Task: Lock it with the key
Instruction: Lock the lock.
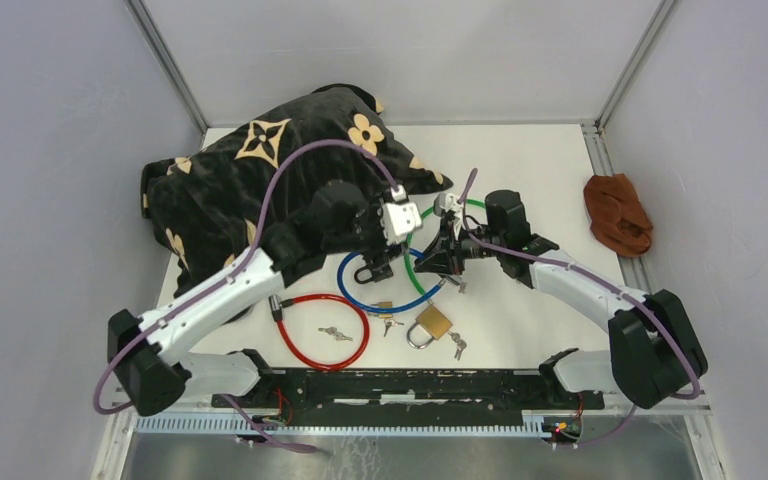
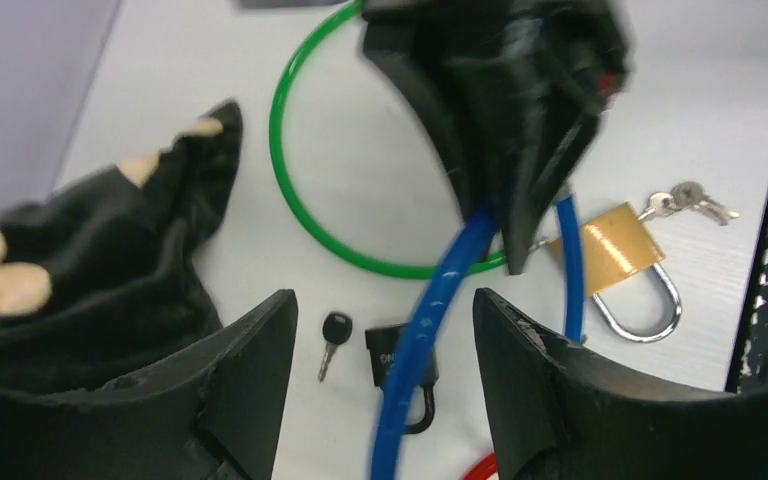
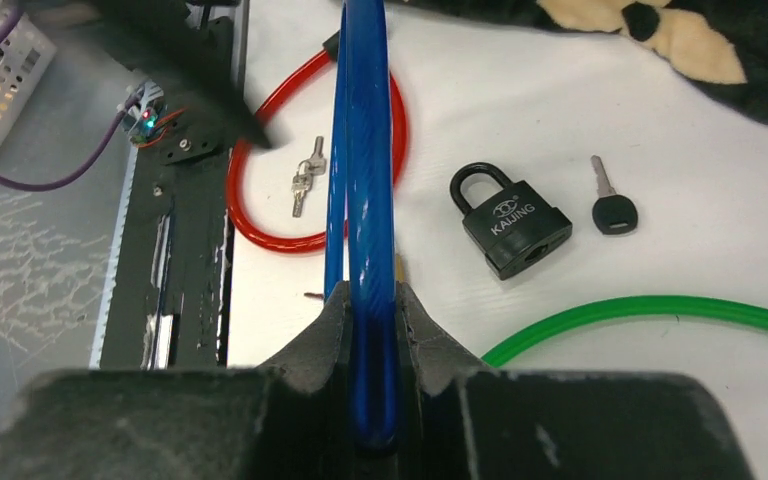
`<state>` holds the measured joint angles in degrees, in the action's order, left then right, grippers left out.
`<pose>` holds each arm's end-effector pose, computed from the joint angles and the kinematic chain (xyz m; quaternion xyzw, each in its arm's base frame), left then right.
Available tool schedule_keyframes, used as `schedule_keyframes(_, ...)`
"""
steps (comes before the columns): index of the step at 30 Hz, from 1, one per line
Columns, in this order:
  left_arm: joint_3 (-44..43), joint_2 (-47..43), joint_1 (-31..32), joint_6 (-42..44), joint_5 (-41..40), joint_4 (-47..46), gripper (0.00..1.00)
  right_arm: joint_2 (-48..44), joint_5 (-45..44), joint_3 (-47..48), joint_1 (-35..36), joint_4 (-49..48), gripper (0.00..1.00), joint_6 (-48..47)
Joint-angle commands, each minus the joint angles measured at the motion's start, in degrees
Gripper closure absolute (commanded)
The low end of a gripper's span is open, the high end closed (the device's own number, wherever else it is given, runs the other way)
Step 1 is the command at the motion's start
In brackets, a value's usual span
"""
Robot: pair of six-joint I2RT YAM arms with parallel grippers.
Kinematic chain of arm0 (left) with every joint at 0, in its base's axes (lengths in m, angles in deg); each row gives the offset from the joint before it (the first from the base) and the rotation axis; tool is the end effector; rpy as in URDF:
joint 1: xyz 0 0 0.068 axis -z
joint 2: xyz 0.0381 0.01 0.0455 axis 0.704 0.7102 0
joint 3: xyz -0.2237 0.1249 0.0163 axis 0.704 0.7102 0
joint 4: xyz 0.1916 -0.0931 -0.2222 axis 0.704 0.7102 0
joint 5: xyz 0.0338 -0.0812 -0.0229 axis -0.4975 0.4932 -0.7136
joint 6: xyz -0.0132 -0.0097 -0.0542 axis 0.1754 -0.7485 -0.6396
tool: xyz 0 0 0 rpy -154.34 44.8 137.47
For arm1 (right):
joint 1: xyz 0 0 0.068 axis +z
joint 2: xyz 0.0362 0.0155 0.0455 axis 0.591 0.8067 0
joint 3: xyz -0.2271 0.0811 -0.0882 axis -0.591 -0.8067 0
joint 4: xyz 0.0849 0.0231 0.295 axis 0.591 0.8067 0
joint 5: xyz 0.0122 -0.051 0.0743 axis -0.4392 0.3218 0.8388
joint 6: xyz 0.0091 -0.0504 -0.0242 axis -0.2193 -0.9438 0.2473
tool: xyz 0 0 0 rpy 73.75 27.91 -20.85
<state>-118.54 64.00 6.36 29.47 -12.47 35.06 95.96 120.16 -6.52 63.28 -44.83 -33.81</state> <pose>0.1989 -0.2592 0.3302 0.5749 0.6136 -0.1918 0.5062 0.2692 0.1748 0.1954 -0.4396 0.6480 0.4935 0.3786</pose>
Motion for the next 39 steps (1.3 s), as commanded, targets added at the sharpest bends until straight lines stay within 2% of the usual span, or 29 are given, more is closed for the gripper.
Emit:
schedule_keyframes(1,-6.5,6.1,-10.2,1.3,13.7,7.8,0.29,2.2,5.4,6.9,0.6,6.8,1.0,-9.4)
schedule_keyframes(4,-6.2,8.4,-11.0,5.2,18.5,8.6,0.28,5.2,6.6,10.5,1.2,11.7,1.0,-13.6)
schedule_keyframes(12,-3.2,11.3,-12.6,3.3,27.0,8.6,0.28,10.6,5.9,17.0,3.4,17.0,1.0,-18.2)
schedule_keyframes(17,1.1,10.9,-13.1,3.4,25.9,5.2,0.31,11.3,6.5,19.0,4.4,19.3,1.0,-20.4)
schedule_keyframes(20,2.1,11.5,-13.2,4.0,25.8,3.2,0.44,12.6,6.0,20.8,5.1,22.6,1.0,-22.9)
schedule_keyframes(29,5.2,10.9,-13.3,2.9,27.3,-0.1,0.97,14.2,5.3,20.7,5.5,21.4,1.0,-22.2)
schedule_keyframes(31,6.6,10.4,-13.4,2.2,26.0,-1.4,0.98,14.4,5.1,20.7,5.5,21.0,1.0,-21.8)
schedule_keyframes(32,7.8,10.1,-13.4,2.0,25.1,-2.1,0.98,14.4,5.0,20.7,5.5,20.9,0.97,-21.6)
schedule_keyframes(33,8.7,9.7,-13.3,1.7,24.3,-3.0,0.98,14.5,4.8,20.8,5.5,20.9,0.9,-21.5)
schedule_keyframes(36,11.8,8.2,-13.7,-0.3,21.2,-7.5,0.98,14.5,2.7,20.9,5.2,20.9,0.62,-20.8)
schedule_keyframes(39,15.0,6.7,-14.2,-2.7,17.9,-12.7,0.98,13.7,0.1,20.6,4.0,18.9,0.49,-17.8)
